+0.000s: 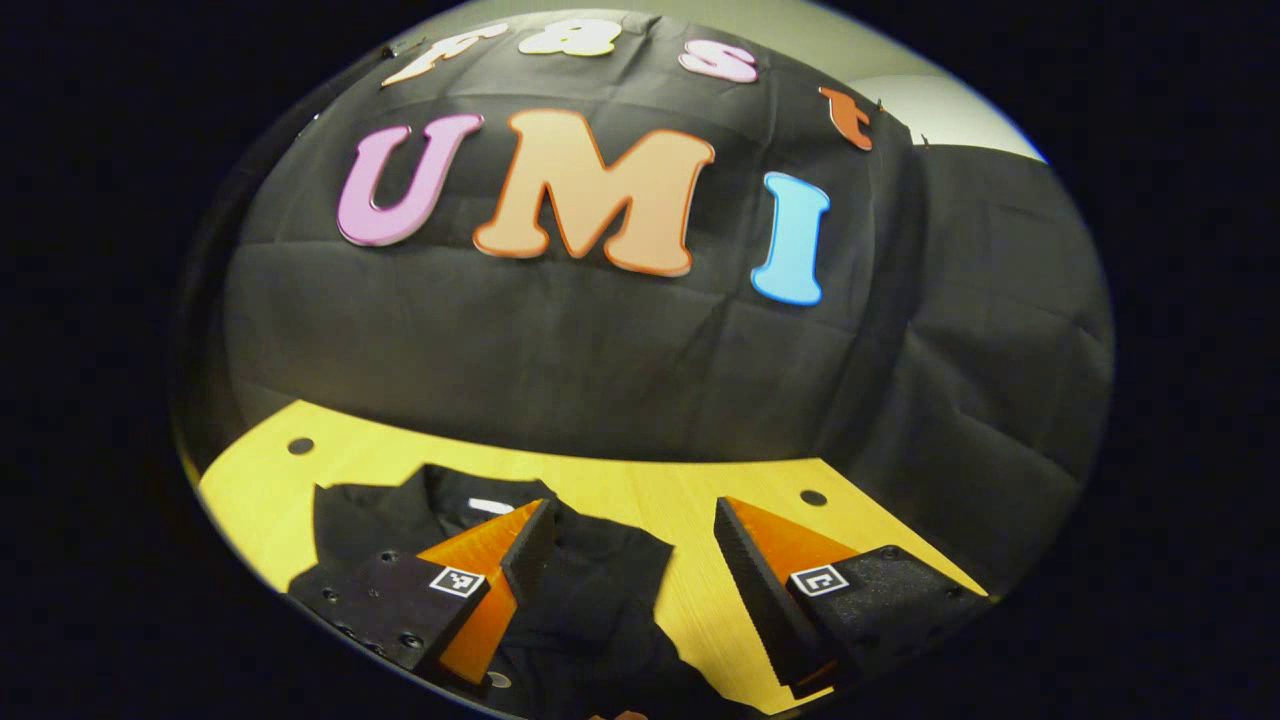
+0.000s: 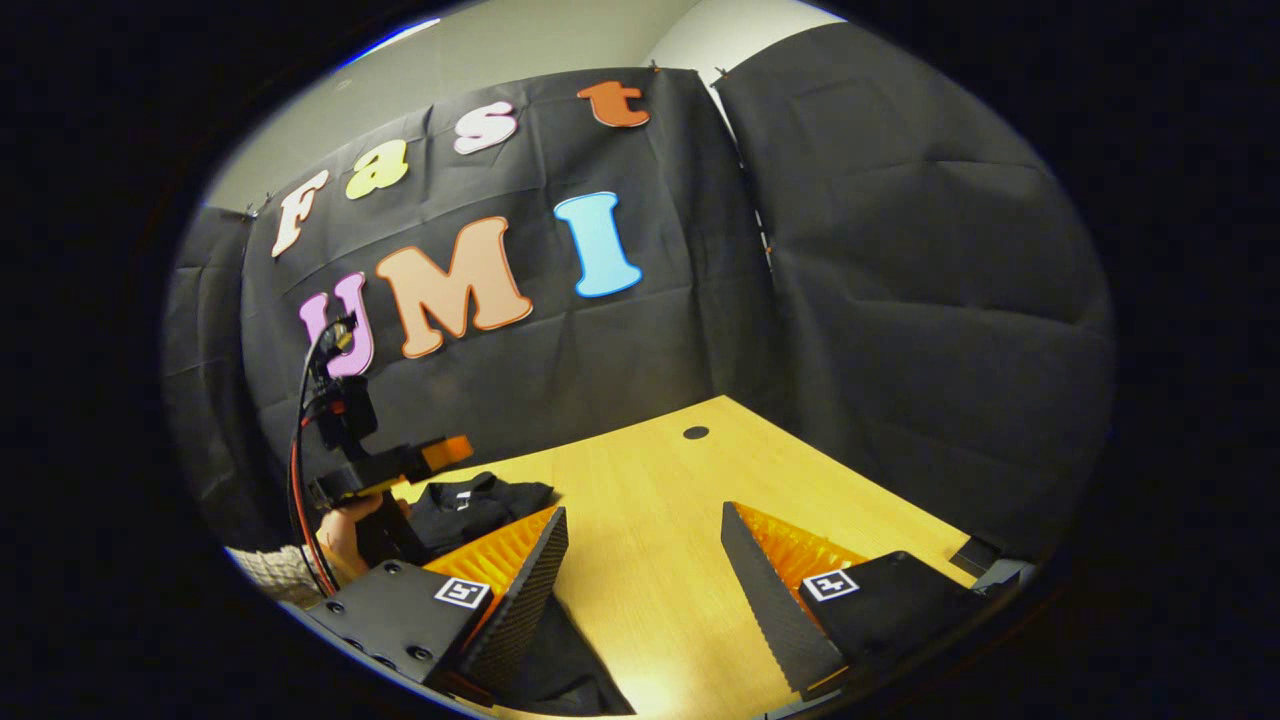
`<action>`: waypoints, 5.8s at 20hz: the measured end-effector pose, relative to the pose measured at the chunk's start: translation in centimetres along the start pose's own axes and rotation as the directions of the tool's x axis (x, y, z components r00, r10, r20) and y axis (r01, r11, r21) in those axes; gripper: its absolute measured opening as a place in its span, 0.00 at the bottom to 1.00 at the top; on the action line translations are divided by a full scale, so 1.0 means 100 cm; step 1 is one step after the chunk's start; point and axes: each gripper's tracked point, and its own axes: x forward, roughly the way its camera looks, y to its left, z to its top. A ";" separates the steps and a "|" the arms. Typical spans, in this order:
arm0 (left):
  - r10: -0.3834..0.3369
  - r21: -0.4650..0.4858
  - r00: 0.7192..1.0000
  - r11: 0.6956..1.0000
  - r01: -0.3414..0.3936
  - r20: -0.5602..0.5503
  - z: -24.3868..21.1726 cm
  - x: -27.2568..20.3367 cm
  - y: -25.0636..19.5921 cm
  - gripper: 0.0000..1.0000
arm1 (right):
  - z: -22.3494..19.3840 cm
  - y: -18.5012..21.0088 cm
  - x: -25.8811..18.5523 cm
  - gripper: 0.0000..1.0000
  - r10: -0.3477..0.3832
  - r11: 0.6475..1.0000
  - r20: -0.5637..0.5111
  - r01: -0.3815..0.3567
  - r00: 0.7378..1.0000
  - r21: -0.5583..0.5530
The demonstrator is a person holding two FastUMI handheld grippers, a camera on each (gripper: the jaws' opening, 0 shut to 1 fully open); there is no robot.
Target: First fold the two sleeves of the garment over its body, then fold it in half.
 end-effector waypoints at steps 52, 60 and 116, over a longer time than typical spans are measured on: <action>0.353 0.142 0.797 0.934 -0.327 -0.490 -0.231 -0.370 0.230 0.96 | -0.259 0.072 -0.023 0.99 0.062 0.921 -0.481 -0.236 0.875 -0.310; 0.291 0.124 0.806 0.956 -0.266 -0.515 -0.236 -0.367 0.213 0.67 | -0.268 0.098 -0.030 0.55 0.103 0.905 -0.468 -0.278 0.878 -0.323; 0.298 0.052 0.950 0.954 -0.294 -0.092 0.008 -0.026 0.275 0.00 | 0.021 0.258 0.288 0.02 0.280 0.821 -0.075 -0.279 0.957 -0.497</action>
